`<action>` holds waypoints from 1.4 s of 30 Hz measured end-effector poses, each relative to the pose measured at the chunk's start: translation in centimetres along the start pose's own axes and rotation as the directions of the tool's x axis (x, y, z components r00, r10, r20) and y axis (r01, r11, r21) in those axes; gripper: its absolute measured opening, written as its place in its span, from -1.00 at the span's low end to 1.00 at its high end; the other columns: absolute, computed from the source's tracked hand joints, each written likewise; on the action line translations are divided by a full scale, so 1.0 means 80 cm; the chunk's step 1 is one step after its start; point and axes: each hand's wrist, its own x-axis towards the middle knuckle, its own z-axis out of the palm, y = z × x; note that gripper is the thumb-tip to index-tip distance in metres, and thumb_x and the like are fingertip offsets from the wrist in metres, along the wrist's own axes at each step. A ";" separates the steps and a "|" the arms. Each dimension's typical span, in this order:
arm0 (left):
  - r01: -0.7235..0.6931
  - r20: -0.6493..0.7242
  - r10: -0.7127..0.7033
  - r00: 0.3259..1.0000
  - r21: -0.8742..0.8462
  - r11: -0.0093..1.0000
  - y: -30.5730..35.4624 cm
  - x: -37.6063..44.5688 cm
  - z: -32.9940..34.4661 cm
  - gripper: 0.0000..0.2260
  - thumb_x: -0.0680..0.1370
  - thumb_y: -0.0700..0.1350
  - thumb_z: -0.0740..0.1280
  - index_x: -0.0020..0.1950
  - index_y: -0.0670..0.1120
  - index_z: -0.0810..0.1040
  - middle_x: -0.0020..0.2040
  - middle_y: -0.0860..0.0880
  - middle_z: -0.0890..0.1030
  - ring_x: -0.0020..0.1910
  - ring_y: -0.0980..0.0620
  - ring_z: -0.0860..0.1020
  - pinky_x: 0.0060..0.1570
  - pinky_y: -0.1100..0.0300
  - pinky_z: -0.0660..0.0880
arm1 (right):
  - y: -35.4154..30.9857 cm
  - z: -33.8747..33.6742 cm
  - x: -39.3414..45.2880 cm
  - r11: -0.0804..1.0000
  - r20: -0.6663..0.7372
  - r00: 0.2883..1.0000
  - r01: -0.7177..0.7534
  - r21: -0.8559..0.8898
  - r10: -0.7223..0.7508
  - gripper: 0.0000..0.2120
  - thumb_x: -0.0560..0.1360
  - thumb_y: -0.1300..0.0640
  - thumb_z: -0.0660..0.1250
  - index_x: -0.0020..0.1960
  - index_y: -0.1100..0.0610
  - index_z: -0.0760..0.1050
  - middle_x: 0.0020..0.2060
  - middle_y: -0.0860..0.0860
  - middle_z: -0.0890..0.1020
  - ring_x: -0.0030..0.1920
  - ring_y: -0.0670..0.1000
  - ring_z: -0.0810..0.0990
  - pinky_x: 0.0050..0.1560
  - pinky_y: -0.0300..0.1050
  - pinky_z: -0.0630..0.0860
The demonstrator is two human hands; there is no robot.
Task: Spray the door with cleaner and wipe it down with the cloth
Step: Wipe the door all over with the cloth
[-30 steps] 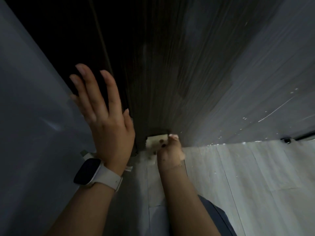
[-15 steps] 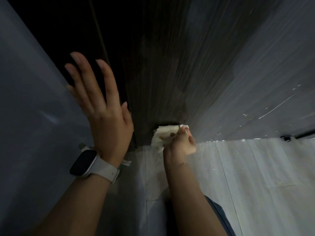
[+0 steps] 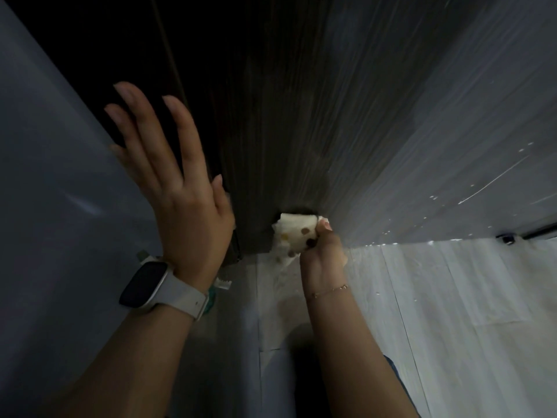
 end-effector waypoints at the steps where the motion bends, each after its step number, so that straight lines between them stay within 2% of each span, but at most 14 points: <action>1: -0.002 -0.004 0.002 1.000 0.005 1.000 0.000 0.000 0.001 -0.23 0.49 -0.23 0.37 0.54 -0.20 -0.06 0.47 -0.53 0.01 0.48 -0.50 -0.02 0.49 -0.26 -0.06 | -0.002 0.002 0.000 1.000 0.005 1.000 0.017 0.003 -0.017 -0.83 0.55 0.32 0.31 -0.21 0.19 0.46 -0.27 0.04 0.57 -0.30 -0.06 0.55 -0.40 -0.26 0.53; 7: -0.020 -0.013 0.020 1.000 -0.002 1.000 0.000 0.002 -0.002 -0.23 0.50 -0.24 0.37 0.54 -0.19 -0.06 0.47 -0.53 0.01 0.48 -0.49 -0.03 0.49 -0.22 -0.10 | 0.015 -0.001 0.009 0.987 -0.065 0.997 0.034 -0.155 -0.044 -0.96 0.51 0.30 0.36 -0.11 0.22 0.54 0.00 0.17 0.64 -0.16 0.07 0.63 -0.15 -0.08 0.62; 9: -0.011 -0.001 0.011 1.000 -0.008 1.000 0.000 0.001 -0.001 -0.23 0.50 -0.24 0.37 0.54 -0.16 -0.06 0.47 -0.53 0.01 0.48 -0.50 -0.02 0.49 -0.26 -0.08 | 0.015 0.001 0.010 0.985 -0.033 0.995 0.090 -0.148 -0.095 -0.92 0.51 0.30 0.36 0.00 0.25 0.58 -0.04 0.12 0.65 -0.10 0.07 0.64 -0.15 -0.13 0.65; 13: -0.024 -0.007 0.024 1.000 -0.001 1.000 0.000 0.002 -0.001 -0.23 0.50 -0.23 0.37 0.54 -0.18 -0.06 0.47 -0.53 0.01 0.48 -0.49 -0.03 0.49 -0.28 -0.06 | 0.023 -0.002 0.019 0.984 -0.022 0.990 0.138 -0.111 -0.142 -0.87 0.53 0.34 0.32 0.05 0.27 0.58 -0.15 0.07 0.62 -0.21 -0.04 0.59 -0.49 -0.35 0.51; 15: -0.027 -0.013 0.026 1.000 -0.015 1.000 0.000 0.003 -0.003 -0.23 0.50 -0.23 0.38 0.54 -0.18 -0.06 0.47 -0.52 0.01 0.47 -0.47 -0.05 0.48 -0.31 -0.05 | 0.023 -0.004 0.022 0.983 -0.056 0.991 0.115 -0.140 -0.124 -0.93 0.50 0.36 0.33 -0.08 0.28 0.58 -0.18 0.11 0.61 -0.27 -0.01 0.58 -0.44 -0.26 0.56; 17: -0.034 -0.011 0.034 0.999 -0.020 0.999 0.000 0.003 -0.006 -0.22 0.50 -0.23 0.39 0.54 -0.18 -0.06 0.48 -0.51 0.01 0.47 -0.43 -0.07 0.48 -0.29 -0.06 | 0.012 -0.010 0.028 0.954 -0.043 0.969 0.231 -0.189 -0.243 -0.93 0.48 0.37 0.34 -0.10 0.31 0.60 -0.23 0.11 0.61 -0.28 0.01 0.57 -0.29 -0.14 0.57; 20: -0.039 -0.024 0.038 0.999 -0.005 0.999 -0.003 0.002 -0.007 -0.21 0.50 -0.24 0.41 0.55 -0.18 -0.05 0.49 -0.46 -0.01 0.47 -0.37 -0.10 0.49 -0.15 -0.16 | -0.020 -0.019 0.031 0.725 0.060 0.766 0.628 -0.284 -0.640 -0.89 0.46 0.20 0.41 -0.05 0.23 0.62 -0.15 0.10 0.66 -0.14 0.04 0.64 -0.09 0.00 0.60; 23: -0.042 -0.049 0.041 0.998 -0.005 0.999 -0.003 0.003 -0.007 -0.19 0.48 -0.26 0.42 0.56 -0.17 -0.04 0.49 -0.33 -0.08 0.49 -0.34 -0.10 0.49 -0.08 -0.22 | -0.047 -0.017 0.018 0.326 0.244 0.404 0.895 -0.305 -0.882 -0.77 0.48 0.18 0.43 0.12 0.08 0.57 0.06 0.02 0.55 0.12 -0.06 0.56 0.17 -0.11 0.54; 26: -0.051 -0.064 0.052 0.997 0.011 0.999 -0.002 0.003 -0.004 -0.19 0.48 -0.26 0.42 0.56 -0.17 -0.03 0.49 -0.28 -0.11 0.49 -0.33 -0.09 0.49 -0.12 -0.19 | -0.043 -0.017 0.023 -0.161 0.521 -0.041 0.969 -0.186 -0.853 -0.69 0.49 0.38 0.35 0.23 0.26 0.52 0.12 0.08 0.42 0.21 -0.11 0.42 0.25 -0.16 0.40; 28: -0.050 -0.077 0.051 0.996 0.015 0.999 -0.001 0.003 -0.001 -0.20 0.48 -0.27 0.42 0.55 -0.17 -0.03 0.48 -0.29 -0.10 0.49 -0.34 -0.09 0.49 -0.14 -0.19 | -0.029 -0.028 0.048 -0.379 0.721 -0.201 0.921 -0.092 -0.663 -0.65 0.49 0.42 0.28 0.25 0.22 0.49 0.13 0.13 0.40 0.21 0.00 0.41 0.21 -0.08 0.41; 31: -0.033 -0.087 0.035 0.996 0.019 0.999 0.000 0.002 0.003 -0.22 0.48 -0.29 0.38 0.54 -0.15 -0.05 0.48 -0.28 -0.11 0.48 -0.34 -0.11 0.48 -0.12 -0.24 | -0.023 -0.053 0.101 -0.611 0.933 -0.318 0.777 0.154 -0.170 -0.64 0.52 0.36 0.26 0.28 0.13 0.41 0.15 0.15 0.41 0.13 0.16 0.43 0.07 0.07 0.48; 34: -0.049 -0.079 0.049 0.996 0.010 0.999 0.001 0.004 0.003 -0.22 0.46 -0.27 0.36 0.54 -0.17 -0.04 0.47 -0.29 -0.12 0.47 -0.36 -0.12 0.48 -0.08 -0.29 | -0.043 -0.051 0.109 -0.656 0.932 -0.352 0.685 0.318 0.085 -0.73 0.63 0.23 0.13 0.31 0.14 0.37 0.16 0.15 0.40 0.11 0.16 0.44 -0.01 0.07 0.54; 39: -0.030 -0.104 0.029 0.994 -0.015 0.999 0.001 0.003 0.004 -0.29 0.53 -0.30 0.32 0.54 -0.15 -0.04 0.48 -0.27 -0.12 0.48 -0.33 -0.12 0.48 -0.08 -0.27 | -0.115 0.004 0.025 -0.681 0.776 -0.614 0.631 0.371 -0.146 -0.77 0.61 0.29 0.20 0.26 0.23 0.44 0.11 0.17 0.40 0.10 0.18 0.43 0.03 0.09 0.47; 42: -0.041 -0.091 0.040 0.995 -0.014 0.999 0.001 0.002 0.001 -0.30 0.54 -0.32 0.29 0.55 -0.14 -0.05 0.49 -0.27 -0.13 0.48 -0.32 -0.13 0.49 -0.05 -0.29 | -0.130 0.033 -0.002 -0.684 0.689 -0.656 0.656 0.320 -0.307 -0.82 0.58 0.32 0.27 0.15 0.29 0.56 0.08 0.18 0.43 0.09 0.17 0.43 0.07 0.08 0.43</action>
